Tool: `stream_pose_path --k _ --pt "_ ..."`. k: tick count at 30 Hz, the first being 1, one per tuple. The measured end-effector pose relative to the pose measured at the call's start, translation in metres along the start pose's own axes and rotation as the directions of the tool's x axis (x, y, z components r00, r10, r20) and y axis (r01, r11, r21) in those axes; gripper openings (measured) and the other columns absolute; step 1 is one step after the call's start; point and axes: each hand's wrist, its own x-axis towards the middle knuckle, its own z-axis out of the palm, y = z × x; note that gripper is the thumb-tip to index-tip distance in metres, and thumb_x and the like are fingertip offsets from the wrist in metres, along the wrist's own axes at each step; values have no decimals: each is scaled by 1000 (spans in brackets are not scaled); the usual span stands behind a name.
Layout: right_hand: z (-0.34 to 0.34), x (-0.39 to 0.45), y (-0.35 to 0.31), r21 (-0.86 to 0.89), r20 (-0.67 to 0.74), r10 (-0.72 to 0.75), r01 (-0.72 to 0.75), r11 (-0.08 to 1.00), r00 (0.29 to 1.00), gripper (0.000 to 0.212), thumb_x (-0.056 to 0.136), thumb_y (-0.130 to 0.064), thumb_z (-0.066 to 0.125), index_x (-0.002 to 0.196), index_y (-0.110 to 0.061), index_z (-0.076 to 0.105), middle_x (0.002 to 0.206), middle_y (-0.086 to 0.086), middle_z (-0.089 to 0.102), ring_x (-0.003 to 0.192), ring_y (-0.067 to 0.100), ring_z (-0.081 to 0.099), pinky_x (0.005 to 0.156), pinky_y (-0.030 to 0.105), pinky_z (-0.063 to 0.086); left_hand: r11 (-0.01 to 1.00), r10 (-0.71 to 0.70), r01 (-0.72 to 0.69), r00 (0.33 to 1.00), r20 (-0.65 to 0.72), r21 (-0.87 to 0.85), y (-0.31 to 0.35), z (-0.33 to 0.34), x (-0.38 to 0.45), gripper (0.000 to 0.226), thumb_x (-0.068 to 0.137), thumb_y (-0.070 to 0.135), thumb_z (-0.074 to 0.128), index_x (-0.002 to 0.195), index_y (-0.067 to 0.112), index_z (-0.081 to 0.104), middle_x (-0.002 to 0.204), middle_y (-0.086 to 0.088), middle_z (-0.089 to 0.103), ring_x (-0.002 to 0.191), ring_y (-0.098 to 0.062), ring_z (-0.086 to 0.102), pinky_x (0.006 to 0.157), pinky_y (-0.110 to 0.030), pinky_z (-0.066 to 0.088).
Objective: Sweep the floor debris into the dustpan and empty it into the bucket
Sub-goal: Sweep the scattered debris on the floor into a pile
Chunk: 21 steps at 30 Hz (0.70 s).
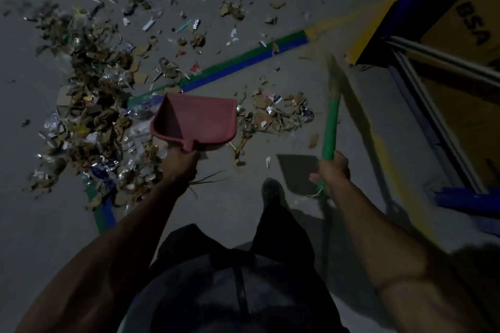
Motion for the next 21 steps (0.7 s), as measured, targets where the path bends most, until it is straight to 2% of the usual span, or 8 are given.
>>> stream_pose_path --k 3,7,9,11,13,15,18,21 --pt "-27 40 -5 39 -20 92 -91 995 996 48 93 3 50 137 -15 49 104 10 57 67 22 59 46 28 49 997 -61 63 998 30 -54 20 33 0 11 83 8 56 77 -2 57 70 -22 58 46 -20 43 44 -24 32" --pt "-50 79 3 35 -61 200 -198 980 978 40 92 3 53 131 -3 49 109 19 60 60 22 56 43 27 46 994 -111 112 994 -23 12 31 65 10 9 80 10 57 76 3 58 67 -16 56 45 -21 50 39 -24 39" --pt "-55 92 10 11 -65 237 -237 972 969 37 92 4 55 128 1 49 108 20 60 59 21 55 41 26 45 992 -106 106 994 -1 71 31 74 13 8 79 10 55 80 3 59 72 -18 59 57 -30 61 51 -32 49" --pt "-53 101 17 -72 -44 250 -253 965 967 36 90 4 59 126 4 52 101 20 60 56 23 54 42 28 44 979 -109 103 994 25 175 28 79 16 27 77 12 53 100 -1 59 88 -25 64 81 -41 66 71 -45 57" --pt "-45 104 23 -161 10 232 -228 960 973 36 89 5 63 124 3 57 90 18 61 55 24 53 45 29 44 951 -90 79 996 23 299 23 81 15 37 77 14 53 112 0 55 100 -28 65 90 -43 65 78 -51 56" --pt "-29 102 26 -257 72 184 -159 953 980 34 87 4 63 121 -2 61 82 15 61 54 24 54 47 30 46 926 -68 60 998 7 373 18 81 12 40 80 13 53 119 5 52 108 -25 62 95 -41 62 79 -45 51" --pt "6 96 26 -431 143 93 -22 902 985 39 87 1 60 125 -8 61 97 19 67 65 29 62 55 32 53 917 -15 7 1000 18 399 6 79 9 35 81 6 55 116 4 54 115 -25 57 100 -40 59 78 -43 46" --pt "43 87 22 -491 196 20 80 868 980 48 86 -1 58 132 -14 56 109 18 67 84 35 68 64 35 57 918 -42 33 999 14 395 -8 77 8 41 82 3 55 122 4 51 119 -26 53 103 -40 56 81 -44 45"
